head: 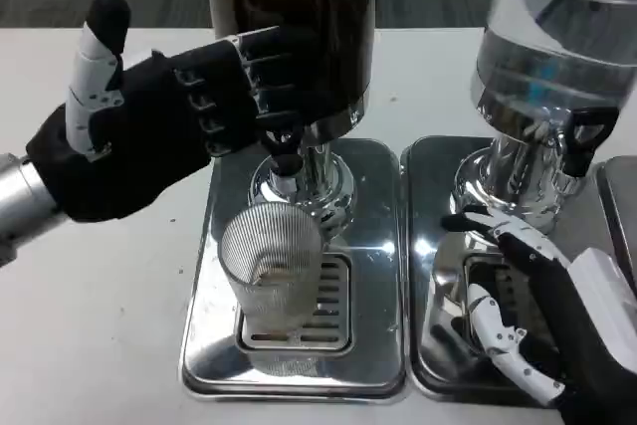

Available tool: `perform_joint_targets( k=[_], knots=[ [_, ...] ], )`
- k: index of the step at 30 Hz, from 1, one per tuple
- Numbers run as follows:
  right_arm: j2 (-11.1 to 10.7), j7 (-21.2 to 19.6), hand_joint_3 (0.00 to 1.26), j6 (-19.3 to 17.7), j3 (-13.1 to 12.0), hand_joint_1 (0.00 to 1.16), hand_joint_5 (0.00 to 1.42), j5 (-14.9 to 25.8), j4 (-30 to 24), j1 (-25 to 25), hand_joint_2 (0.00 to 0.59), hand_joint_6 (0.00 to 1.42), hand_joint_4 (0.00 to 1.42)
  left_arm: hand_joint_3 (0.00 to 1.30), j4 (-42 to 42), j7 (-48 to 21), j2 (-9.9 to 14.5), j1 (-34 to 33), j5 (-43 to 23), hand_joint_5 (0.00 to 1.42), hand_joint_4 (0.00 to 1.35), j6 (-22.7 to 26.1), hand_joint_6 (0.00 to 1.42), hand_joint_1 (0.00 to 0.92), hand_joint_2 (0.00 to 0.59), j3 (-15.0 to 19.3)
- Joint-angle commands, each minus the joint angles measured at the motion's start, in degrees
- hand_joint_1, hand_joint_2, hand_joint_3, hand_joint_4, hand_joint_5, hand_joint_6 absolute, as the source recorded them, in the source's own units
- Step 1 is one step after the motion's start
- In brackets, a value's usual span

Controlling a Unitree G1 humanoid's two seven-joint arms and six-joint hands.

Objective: Grasp the cup under the faucet to collect the drink, then remove the cup.

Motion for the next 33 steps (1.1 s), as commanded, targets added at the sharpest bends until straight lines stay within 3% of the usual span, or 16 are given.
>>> perform_joint_targets(
  k=[1, 20, 28, 33],
  knots=[
    [0.4, -1.1, 0.30, 0.1, -0.1, 0.39, 0.13, -0.1, 0.1, 0.3, 0.586, 0.18, 0.17, 0.23, 0.1, -1.1, -0.1, -1.7, 0.5, 0.17, 0.11, 0.6, 0.10, 0.000, 0.035, -1.4],
    [1.4, -1.1, 0.30, 0.5, 0.8, 0.39, 0.13, -0.5, 0.6, -0.3, 0.586, 0.18, 0.17, 0.23, -6.9, -1.7, 2.1, 1.4, 0.8, 0.17, 0.11, 0.2, 0.10, 0.000, 0.029, -2.3],
    [0.7, -0.7, 0.30, 0.5, 0.4, 0.39, 0.13, -0.1, 1.0, -1.1, 0.586, 0.18, 0.17, 0.23, -9.5, -1.1, 3.0, 3.7, 0.9, 0.17, 0.12, -0.2, 0.09, 0.000, 0.029, -2.0],
    [0.0, -0.3, 0.30, 0.4, -0.2, 0.39, 0.13, 0.5, 0.9, -1.0, 0.586, 0.18, 0.17, 0.23, -11.3, 0.1, 3.9, 5.9, 2.1, 0.17, 0.11, -3.4, 0.09, 0.000, 0.029, -1.2]
  ],
)
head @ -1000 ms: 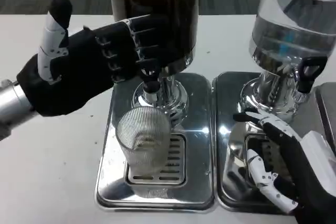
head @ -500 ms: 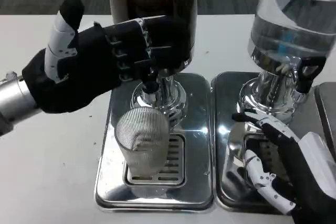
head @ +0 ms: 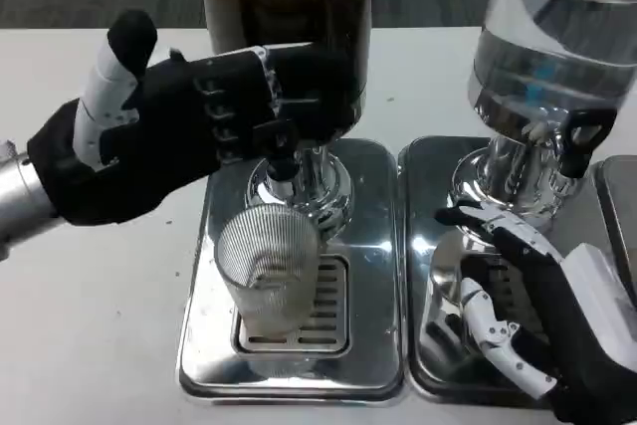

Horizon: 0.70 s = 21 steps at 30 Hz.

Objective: Grasp the cup under the faucet to collect the drink, then remove the cup.

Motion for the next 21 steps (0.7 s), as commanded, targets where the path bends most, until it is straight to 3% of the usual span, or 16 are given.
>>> perform_joint_targets(
  k=[1, 8, 21],
  knots=[
    [-1.0, 0.1, 0.30, 0.3, -1.0, 0.39, 0.13, 0.7, 0.3, 0.1, 0.586, 0.18, 0.17, 0.23, -1.5, 0.4, 1.7, 3.0, 2.3, 0.17, 0.11, -2.8, 0.09, 0.000, 0.028, 0.3],
    [-1.4, 0.3, 0.30, 0.2, -1.3, 0.39, 0.13, 1.3, 0.3, 0.1, 0.586, 0.17, 0.17, 0.23, -4.3, 1.7, 2.8, 5.2, 4.9, 0.17, 0.13, -8.4, 0.09, 0.000, 0.021, 0.3],
    [-1.9, 0.6, 0.29, 0.4, -1.7, 0.39, 0.13, 2.0, 0.3, -0.1, 0.586, 0.16, 0.17, 0.24, -6.4, 3.6, 3.1, 6.8, 7.3, 0.17, 0.13, -14.1, 0.09, 0.000, 0.025, 0.4]
  ],
)
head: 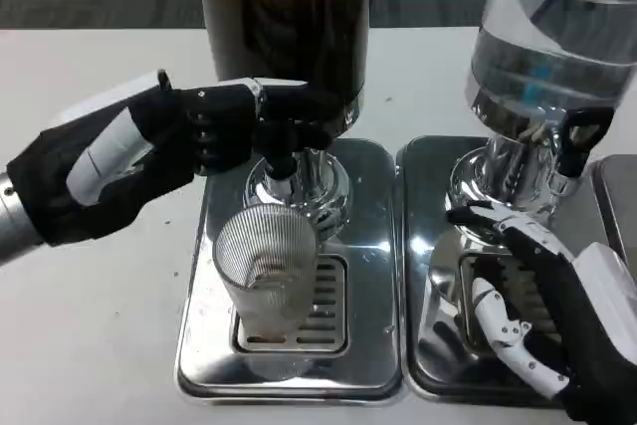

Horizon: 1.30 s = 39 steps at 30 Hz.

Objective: Grasp the cup under the faucet to collect the drink, then remove the cup.

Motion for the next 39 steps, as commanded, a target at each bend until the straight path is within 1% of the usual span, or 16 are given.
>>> perform_joint_targets(
  k=[1, 5, 14, 26, 31, 39],
  knots=[
    [-0.3, 0.2, 0.29, 0.4, -0.6, 0.39, 0.13, 0.6, 0.2, -0.1, 0.586, 0.16, 0.17, 0.24, -1.0, 0.3, 1.1, 0.9, 1.1, 0.17, 0.13, -2.3, 0.09, 0.000, 0.026, 0.3],
    [-0.4, 0.4, 0.29, 0.6, -0.8, 0.39, 0.13, 0.8, 0.2, -0.3, 0.586, 0.16, 0.18, 0.24, -1.4, 1.0, 1.2, 1.5, 2.5, 0.16, 0.13, -5.3, 0.09, 0.000, 0.028, 0.1],
    [-0.7, 0.7, 0.29, 0.7, -1.2, 0.39, 0.13, 1.3, 0.4, -0.6, 0.586, 0.16, 0.19, 0.24, -1.9, 1.2, 0.6, 2.0, 2.6, 0.16, 0.13, -7.5, 0.09, 0.000, 0.028, -0.3],
    [-0.9, 1.1, 0.29, 1.4, -1.4, 0.39, 0.13, 1.6, 0.4, -1.4, 0.586, 0.16, 0.19, 0.24, -3.1, 0.6, -0.1, 2.9, 0.5, 0.17, 0.13, -6.6, 0.09, 0.000, 0.041, -0.6],
    [-0.9, 1.4, 0.29, 1.6, -1.4, 0.39, 0.13, 1.6, 0.3, -1.5, 0.586, 0.16, 0.19, 0.24, -4.1, 0.6, -0.2, 3.6, 0.7, 0.17, 0.13, -7.0, 0.09, 0.000, 0.042, -1.0],
    [-1.3, 2.0, 0.29, 1.6, -1.7, 0.39, 0.13, 2.0, 0.2, -1.5, 0.586, 0.16, 0.19, 0.24, -5.7, 1.7, 0.4, 5.0, 4.3, 0.17, 0.13, -12.1, 0.09, 0.000, 0.043, -2.0]
  ],
)
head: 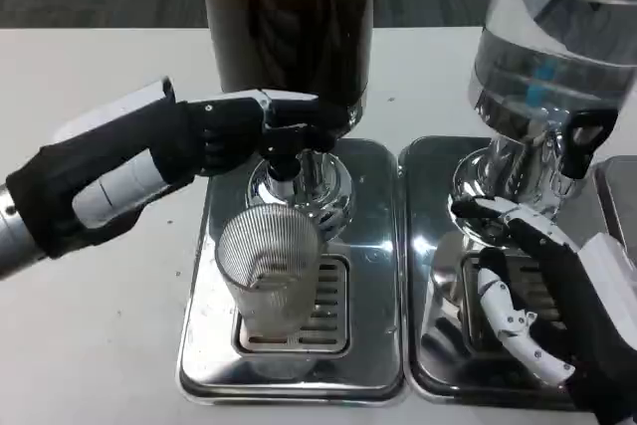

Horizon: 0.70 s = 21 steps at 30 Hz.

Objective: Grasp the cup under the faucet to collect the drink, then remove the cup.

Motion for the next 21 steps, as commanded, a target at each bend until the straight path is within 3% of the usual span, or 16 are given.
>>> perform_joint_targets(
  k=[1, 9, 21],
  knots=[
    [-0.7, 0.6, 0.29, 0.5, -0.9, 0.39, 0.13, 0.7, 0.1, 0.0, 0.586, 0.16, 0.19, 0.24, -2.0, -0.2, 0.6, 1.5, 2.0, 0.17, 0.13, -4.0, 0.09, 0.000, 0.043, -1.7],
    [-0.9, 1.3, 0.29, 0.5, -1.8, 0.39, 0.13, 1.2, -0.2, -0.1, 0.586, 0.16, 0.19, 0.23, -1.9, 3.1, 1.4, 2.6, 7.9, 0.16, 0.12, -13.5, 0.09, 0.000, 0.044, -2.8],
    [-1.4, 1.8, 0.29, 0.4, -2.2, 0.39, 0.13, 1.8, -0.3, -0.1, 0.586, 0.16, 0.19, 0.22, -1.1, 5.2, 2.5, 3.0, 8.3, 0.16, 0.12, -16.1, 0.09, 0.000, 0.035, -4.2]
  ],
)
